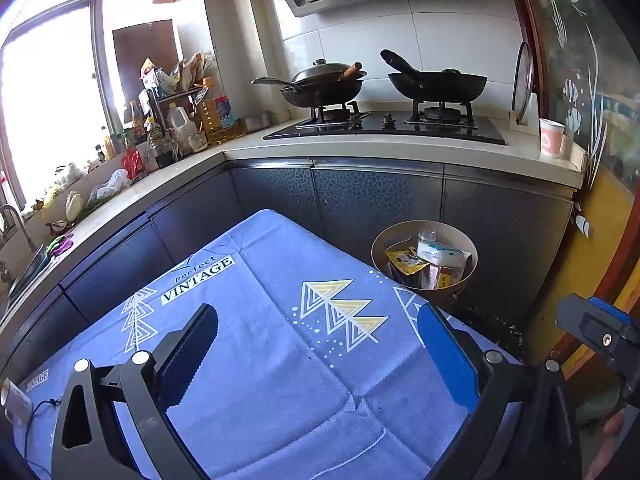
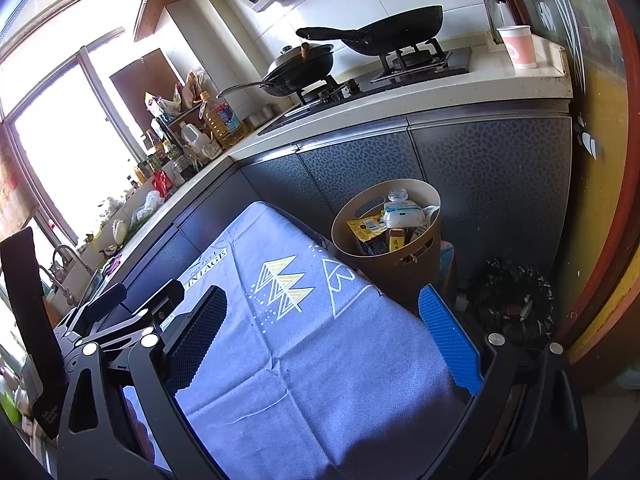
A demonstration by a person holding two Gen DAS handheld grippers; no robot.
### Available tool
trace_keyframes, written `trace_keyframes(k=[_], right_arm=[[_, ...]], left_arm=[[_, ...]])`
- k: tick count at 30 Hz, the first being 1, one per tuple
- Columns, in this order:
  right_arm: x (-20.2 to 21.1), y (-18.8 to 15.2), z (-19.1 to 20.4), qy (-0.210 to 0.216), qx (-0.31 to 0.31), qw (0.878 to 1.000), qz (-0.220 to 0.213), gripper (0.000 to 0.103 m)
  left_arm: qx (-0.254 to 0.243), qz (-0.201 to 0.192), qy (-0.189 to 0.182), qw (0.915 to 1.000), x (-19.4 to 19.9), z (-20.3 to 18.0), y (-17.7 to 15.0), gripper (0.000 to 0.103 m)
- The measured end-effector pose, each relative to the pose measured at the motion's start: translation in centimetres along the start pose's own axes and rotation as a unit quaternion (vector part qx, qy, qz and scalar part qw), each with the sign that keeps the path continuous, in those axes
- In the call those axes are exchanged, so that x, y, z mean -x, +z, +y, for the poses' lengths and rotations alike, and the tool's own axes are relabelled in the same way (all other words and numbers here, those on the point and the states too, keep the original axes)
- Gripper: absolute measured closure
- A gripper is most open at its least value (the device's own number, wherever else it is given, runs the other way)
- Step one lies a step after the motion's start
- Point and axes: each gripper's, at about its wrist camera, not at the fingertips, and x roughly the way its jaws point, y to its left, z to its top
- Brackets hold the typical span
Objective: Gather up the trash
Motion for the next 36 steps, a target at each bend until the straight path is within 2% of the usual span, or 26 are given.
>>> trace_keyframes(k=[36], right_arm=[[-0.15,-0.47,-0.61,-0.001,-0.011,1.0,0.002,0.007]], left_arm=[[-0.003,0.018,-0.019,0.9996,-0.89,-0.24,-0.87,0.004]])
